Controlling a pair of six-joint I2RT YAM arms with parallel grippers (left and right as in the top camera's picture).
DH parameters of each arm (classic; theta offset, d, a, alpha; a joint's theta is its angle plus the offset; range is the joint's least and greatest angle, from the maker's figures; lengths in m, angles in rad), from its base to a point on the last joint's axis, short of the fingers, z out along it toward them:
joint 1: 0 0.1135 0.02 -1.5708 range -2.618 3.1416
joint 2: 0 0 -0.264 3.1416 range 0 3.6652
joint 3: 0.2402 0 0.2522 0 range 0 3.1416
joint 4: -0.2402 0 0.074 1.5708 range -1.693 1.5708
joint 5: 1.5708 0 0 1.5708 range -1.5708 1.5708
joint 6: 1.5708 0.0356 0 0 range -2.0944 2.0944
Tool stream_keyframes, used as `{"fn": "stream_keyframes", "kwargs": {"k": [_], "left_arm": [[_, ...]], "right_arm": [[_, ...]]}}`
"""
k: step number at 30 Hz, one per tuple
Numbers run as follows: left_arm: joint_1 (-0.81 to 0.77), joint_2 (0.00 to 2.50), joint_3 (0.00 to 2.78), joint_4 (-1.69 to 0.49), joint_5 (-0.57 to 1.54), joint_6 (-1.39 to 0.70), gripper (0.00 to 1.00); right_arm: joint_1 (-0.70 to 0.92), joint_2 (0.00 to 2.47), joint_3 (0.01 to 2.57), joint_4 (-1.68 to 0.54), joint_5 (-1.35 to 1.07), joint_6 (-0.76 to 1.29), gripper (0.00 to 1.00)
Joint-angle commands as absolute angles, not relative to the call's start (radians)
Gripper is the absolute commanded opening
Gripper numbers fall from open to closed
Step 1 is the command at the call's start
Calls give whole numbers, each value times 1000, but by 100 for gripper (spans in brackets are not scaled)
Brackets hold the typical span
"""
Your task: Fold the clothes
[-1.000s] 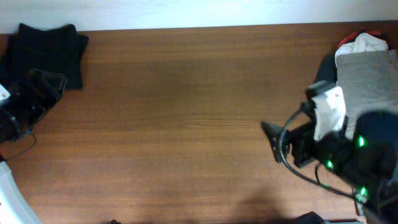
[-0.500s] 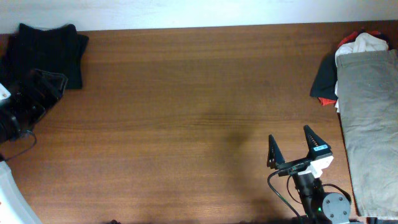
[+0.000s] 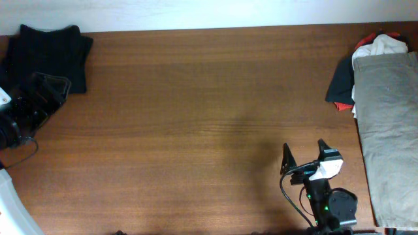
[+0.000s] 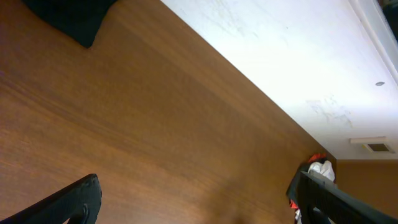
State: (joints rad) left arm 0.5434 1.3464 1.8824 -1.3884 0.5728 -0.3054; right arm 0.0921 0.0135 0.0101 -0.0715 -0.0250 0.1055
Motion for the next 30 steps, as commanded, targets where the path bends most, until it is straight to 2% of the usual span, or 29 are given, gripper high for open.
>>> {"fn": "stream_keyframes", "kwargs": {"k": [1, 26, 28, 30], "left_arm": [[543, 1342, 1886, -1386, 580, -287, 99], [543, 1342, 1886, -1386, 580, -287, 99], [514, 1341, 1877, -1386, 580, -287, 99], [404, 1275, 1829, -1385, 580, -287, 99]], "right_arm": [[84, 9, 6, -79, -14, 109, 99], [84, 11, 6, -79, -14, 109, 99], [84, 11, 6, -78, -14, 109, 99], [84, 11, 6, -79, -14, 109, 99]]}}
